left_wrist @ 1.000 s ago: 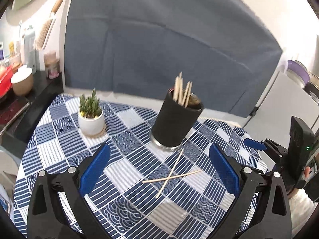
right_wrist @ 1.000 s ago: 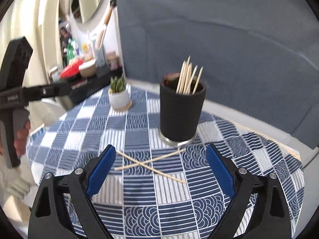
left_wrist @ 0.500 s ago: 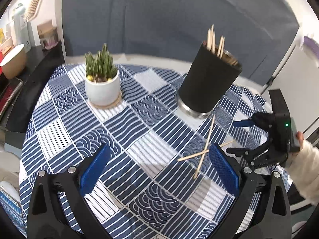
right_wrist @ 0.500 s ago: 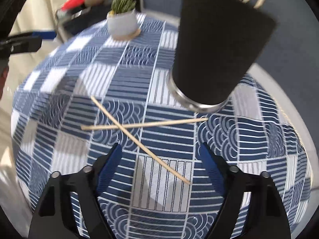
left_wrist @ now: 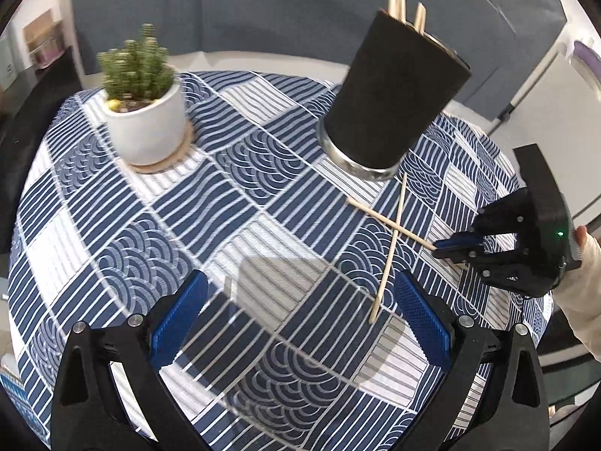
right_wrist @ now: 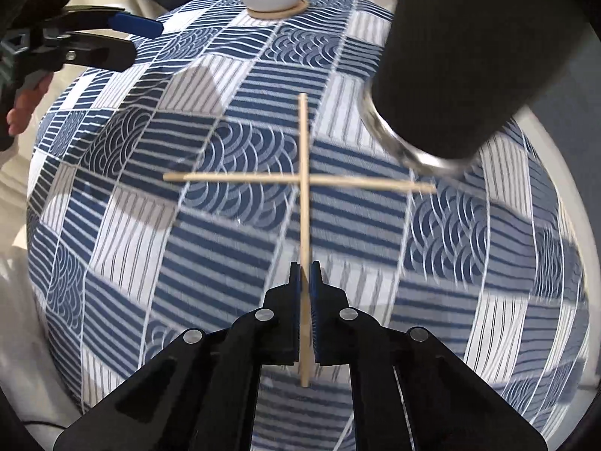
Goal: Organize utensils
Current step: 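Move both open tools down to the last two sticks on the cloth, then close the left tool on one wooden stick while the right tool grasps the other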
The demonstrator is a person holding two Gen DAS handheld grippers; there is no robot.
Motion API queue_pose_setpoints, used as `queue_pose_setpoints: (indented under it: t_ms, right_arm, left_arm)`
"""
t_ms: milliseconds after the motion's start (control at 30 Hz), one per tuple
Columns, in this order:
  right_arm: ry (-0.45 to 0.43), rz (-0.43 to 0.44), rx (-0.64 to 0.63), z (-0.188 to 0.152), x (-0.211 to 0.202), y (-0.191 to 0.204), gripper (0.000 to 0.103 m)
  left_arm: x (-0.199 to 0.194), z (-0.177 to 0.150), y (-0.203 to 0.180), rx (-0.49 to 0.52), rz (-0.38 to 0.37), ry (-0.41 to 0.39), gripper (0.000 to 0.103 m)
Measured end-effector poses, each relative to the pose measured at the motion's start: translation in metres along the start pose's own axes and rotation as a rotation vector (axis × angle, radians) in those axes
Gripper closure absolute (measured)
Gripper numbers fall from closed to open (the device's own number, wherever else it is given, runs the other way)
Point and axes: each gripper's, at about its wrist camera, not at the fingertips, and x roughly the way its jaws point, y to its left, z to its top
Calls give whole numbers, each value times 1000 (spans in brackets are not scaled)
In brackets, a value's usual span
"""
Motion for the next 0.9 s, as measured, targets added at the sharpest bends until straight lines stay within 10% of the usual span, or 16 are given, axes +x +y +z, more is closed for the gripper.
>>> queue_pose_setpoints:
  t_ms: [300,633,800,900]
  right_arm:
    - [-10,-14,295,-83,-28,-20,98]
    - [-80,-6,548,-151,-54,-31,98]
    - [-125,1,602,-172,-67,-38,98]
    - [-144,0,615,-161,-67,-35,98]
  left_arm:
    - [47,12,-64,173,-83,89,6]
    - [100,20,-109,358,0,203,22]
    - [104,22,-114,428,91,198,38]
    - [99,26,-105,372,108,187,68]
